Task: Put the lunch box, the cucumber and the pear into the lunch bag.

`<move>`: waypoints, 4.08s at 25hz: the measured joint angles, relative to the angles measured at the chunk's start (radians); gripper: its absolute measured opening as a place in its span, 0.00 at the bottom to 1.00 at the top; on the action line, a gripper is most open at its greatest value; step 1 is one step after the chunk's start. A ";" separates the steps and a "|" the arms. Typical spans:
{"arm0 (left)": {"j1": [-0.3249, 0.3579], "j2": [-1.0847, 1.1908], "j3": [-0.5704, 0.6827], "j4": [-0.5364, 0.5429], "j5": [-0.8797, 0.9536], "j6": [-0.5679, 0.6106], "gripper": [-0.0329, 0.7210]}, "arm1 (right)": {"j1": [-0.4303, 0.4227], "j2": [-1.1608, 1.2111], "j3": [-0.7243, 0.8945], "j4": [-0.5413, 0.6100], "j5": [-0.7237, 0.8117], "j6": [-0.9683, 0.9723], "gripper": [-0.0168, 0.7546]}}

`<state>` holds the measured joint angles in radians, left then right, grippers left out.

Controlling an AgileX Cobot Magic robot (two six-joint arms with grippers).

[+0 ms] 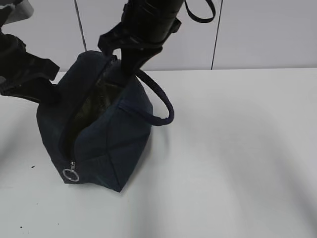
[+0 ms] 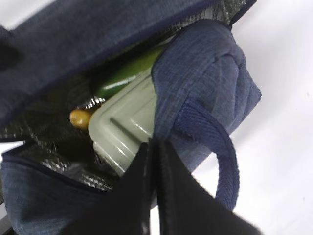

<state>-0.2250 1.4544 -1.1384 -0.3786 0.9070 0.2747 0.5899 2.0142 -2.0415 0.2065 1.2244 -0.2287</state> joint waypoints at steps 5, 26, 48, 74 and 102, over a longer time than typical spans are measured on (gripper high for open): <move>-0.034 0.057 -0.050 0.001 0.001 -0.001 0.05 | -0.044 -0.108 0.237 -0.002 -0.111 0.010 0.03; -0.148 0.127 -0.145 0.013 -0.017 -0.001 0.51 | -0.119 -0.281 0.509 0.064 -0.350 -0.065 0.61; -0.148 -0.323 0.397 -0.004 -0.466 -0.001 0.52 | 0.430 -0.550 1.357 0.438 -1.332 -0.426 0.54; -0.148 -0.340 0.403 -0.004 -0.436 -0.001 0.48 | 0.391 -0.080 1.197 0.490 -1.640 -0.360 0.47; -0.148 -0.340 0.403 -0.004 -0.435 -0.001 0.47 | 0.382 -0.027 1.146 0.242 -1.595 -0.163 0.43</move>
<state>-0.3735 1.1149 -0.7356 -0.3822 0.4725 0.2738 0.9723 1.9871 -0.8953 0.4483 -0.3704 -0.3913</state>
